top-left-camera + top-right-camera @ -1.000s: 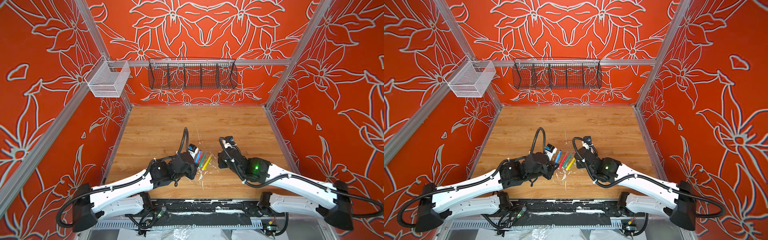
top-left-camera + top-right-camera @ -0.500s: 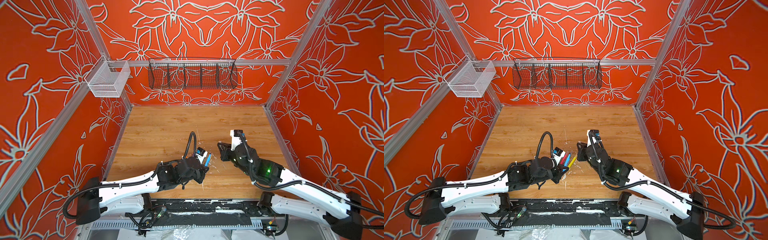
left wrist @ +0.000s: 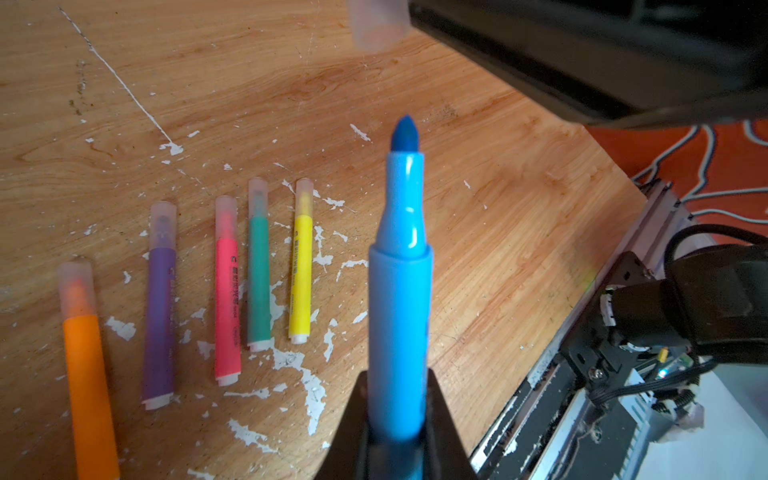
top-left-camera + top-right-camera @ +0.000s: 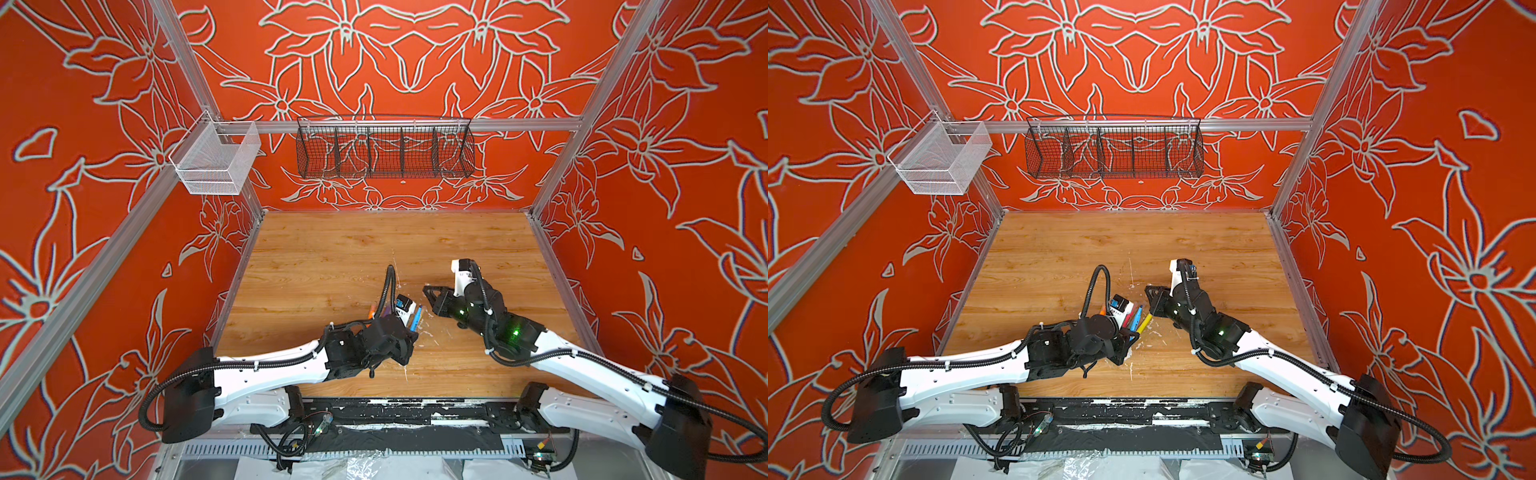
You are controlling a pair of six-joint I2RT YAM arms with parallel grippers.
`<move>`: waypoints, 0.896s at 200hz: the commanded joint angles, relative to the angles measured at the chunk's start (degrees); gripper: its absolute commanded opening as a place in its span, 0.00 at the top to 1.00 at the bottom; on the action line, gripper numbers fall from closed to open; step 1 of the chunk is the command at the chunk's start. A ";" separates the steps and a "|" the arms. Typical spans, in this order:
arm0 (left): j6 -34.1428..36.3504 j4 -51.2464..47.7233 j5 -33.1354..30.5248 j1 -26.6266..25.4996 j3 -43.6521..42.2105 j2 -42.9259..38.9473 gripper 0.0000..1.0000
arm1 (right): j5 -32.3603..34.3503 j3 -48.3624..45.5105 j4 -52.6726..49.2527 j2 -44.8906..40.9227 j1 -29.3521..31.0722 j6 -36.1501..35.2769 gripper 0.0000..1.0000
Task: Insert the pens into the pen caps
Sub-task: 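Carry the translucent cap over the blue marker's tip with the right gripper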
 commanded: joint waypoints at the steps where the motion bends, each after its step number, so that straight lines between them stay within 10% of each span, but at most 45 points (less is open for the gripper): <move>1: -1.04 0.91 -1.54 0.05 1.95 0.67 1.00 | -1.66 -0.95 4.68 -0.27 -0.13 2.46 0.90; 179: -1.73 0.11 -2.73 1.78 1.77 -0.40 1.00 | -3.37 -4.05 9.04 -0.22 3.07 5.64 0.95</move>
